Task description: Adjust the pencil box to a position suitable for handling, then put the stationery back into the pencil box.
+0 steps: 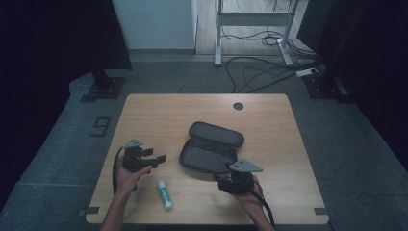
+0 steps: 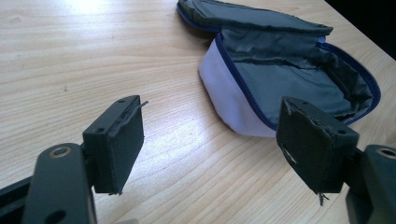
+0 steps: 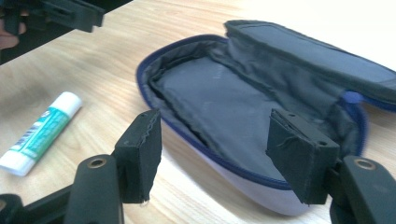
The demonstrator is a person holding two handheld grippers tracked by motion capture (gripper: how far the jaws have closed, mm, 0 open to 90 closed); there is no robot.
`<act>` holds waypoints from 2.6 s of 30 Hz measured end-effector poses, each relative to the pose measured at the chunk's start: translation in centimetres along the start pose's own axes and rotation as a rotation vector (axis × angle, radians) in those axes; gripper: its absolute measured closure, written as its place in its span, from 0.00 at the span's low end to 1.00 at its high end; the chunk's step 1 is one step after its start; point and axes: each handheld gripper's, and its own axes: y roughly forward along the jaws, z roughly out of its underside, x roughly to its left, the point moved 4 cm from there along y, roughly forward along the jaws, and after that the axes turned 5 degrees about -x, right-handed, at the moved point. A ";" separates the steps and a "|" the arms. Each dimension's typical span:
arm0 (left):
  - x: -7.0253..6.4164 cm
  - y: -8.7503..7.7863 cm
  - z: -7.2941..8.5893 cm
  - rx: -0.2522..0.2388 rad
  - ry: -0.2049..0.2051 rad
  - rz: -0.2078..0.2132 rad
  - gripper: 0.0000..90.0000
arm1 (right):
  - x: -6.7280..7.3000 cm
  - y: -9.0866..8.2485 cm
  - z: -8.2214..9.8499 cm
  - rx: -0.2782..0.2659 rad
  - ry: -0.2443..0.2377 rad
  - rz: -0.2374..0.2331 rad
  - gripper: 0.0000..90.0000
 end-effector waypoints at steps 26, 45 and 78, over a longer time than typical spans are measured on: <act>1.1 0.7 0.8 0.036 -0.026 -0.014 0.26 | 6.5 3.4 0.1 0.050 -0.072 -0.151 0.42; 1.2 0.4 1.0 0.037 -0.026 -0.003 0.27 | 11.0 5.7 0.4 0.083 -0.095 -0.239 0.42; 1.4 0.6 1.5 0.051 -0.035 -0.003 0.27 | 15.1 10.3 2.8 0.195 -0.152 -0.221 0.49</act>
